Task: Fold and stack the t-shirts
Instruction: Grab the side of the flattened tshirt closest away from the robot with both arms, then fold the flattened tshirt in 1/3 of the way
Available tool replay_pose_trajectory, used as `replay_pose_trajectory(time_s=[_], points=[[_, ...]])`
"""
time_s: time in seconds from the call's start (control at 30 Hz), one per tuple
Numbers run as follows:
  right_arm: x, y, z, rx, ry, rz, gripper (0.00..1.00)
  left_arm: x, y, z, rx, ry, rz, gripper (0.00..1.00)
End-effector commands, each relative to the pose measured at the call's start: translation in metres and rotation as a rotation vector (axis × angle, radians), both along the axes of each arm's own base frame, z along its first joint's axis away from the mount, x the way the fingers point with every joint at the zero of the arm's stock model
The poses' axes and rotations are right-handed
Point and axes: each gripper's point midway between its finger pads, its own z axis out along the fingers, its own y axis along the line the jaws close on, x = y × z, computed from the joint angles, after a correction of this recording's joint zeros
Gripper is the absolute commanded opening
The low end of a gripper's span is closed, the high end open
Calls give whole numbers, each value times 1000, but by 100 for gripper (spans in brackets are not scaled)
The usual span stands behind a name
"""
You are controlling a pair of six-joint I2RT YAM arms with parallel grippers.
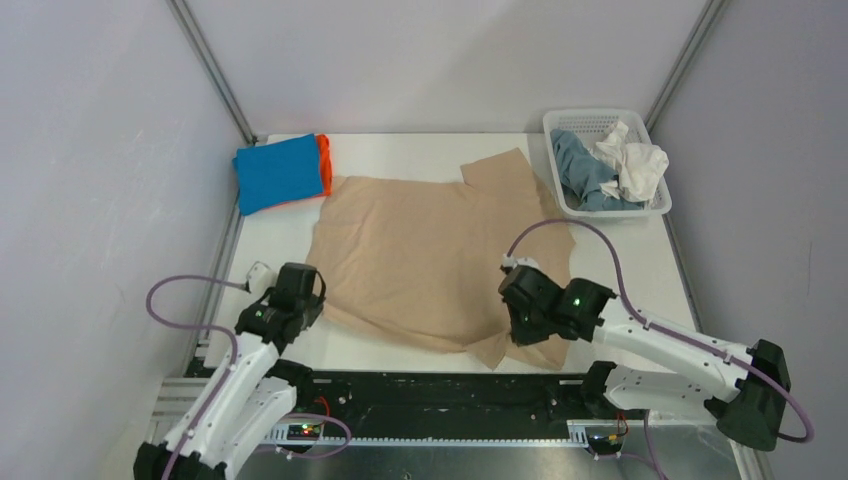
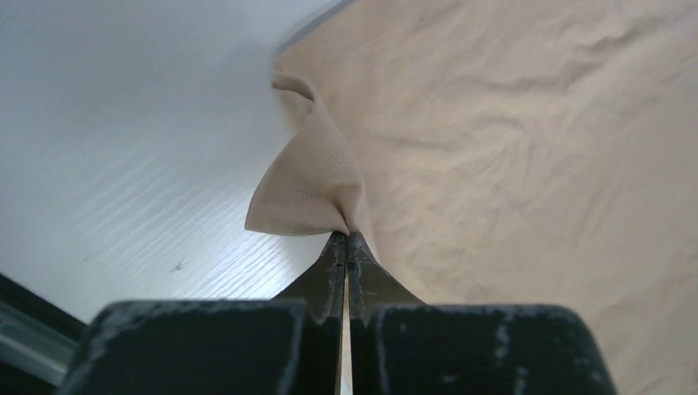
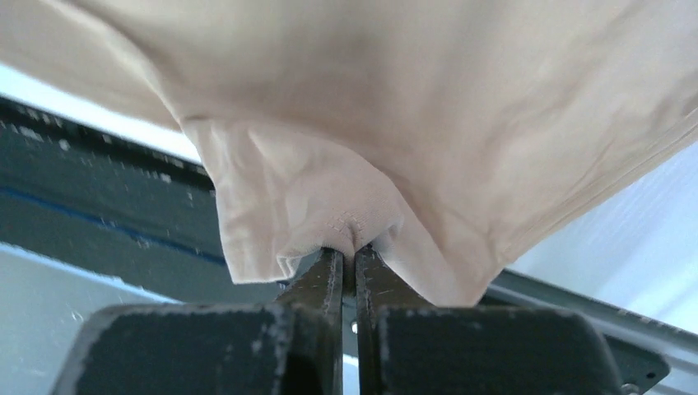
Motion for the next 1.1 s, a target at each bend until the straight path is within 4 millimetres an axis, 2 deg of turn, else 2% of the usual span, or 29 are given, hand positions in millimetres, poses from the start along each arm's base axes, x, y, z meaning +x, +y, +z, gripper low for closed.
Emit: replay_pose_trajectory(time_s=[0.0,0.23,0.43,0.73,0.9,0.97,1.0,1.03,1.07], points=[[59,9,31,12,-182,-4,0,46,-5,36,31,-106,-12,0],[117,1,46,-9,-298,-118,0,78,-1,48,96,-94,6,0],[145,8,54,16,-346,-92,0,97,3,49,127,-74,16,0],[188,9,61,-4,-378,-85,0,118,11,36,148,-20,26,0],[209,1,56,-58,-368,-49,0,129,15,26,159,24,25,0],[220,1,47,-77,-345,-38,1,133,17,21,158,44,28,0],[226,3,50,-76,-351,-32,1,134,18,19,158,50,31,0],[231,0,42,-92,-335,-40,1,136,19,16,157,61,32,0],[239,-1,44,-91,-344,-50,1,138,21,14,157,67,39,0]])
